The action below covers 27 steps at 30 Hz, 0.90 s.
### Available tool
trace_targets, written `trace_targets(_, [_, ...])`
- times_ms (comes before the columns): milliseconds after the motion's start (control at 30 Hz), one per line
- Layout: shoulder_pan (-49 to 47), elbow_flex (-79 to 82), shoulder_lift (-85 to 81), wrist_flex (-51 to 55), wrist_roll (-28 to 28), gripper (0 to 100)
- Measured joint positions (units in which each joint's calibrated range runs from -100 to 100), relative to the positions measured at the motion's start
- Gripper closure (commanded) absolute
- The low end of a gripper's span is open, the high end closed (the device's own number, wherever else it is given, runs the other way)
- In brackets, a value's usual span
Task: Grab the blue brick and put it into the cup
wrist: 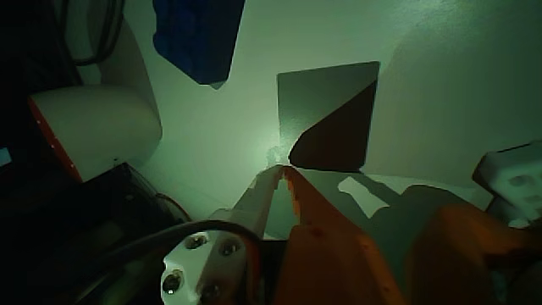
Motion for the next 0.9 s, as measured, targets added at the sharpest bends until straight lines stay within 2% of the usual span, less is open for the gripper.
trace_targets(100, [0.8,1.0,-0.9,-1.4,0.7,100])
trace_targets(167, [2.4,1.5,-1.1,-13.1,2.7,100])
trace_targets(267, [2.6,1.5,-1.1,-38.1,3.5,100])
trace_targets(333, [2.6,1.5,-1.1,-45.4,3.7,100])
trace_targets(633, [2.6,1.3,-1.1,-48.7,5.6,100])
trace_targets(900, [2.6,-1.4,-1.1,-44.6,8.1,100])
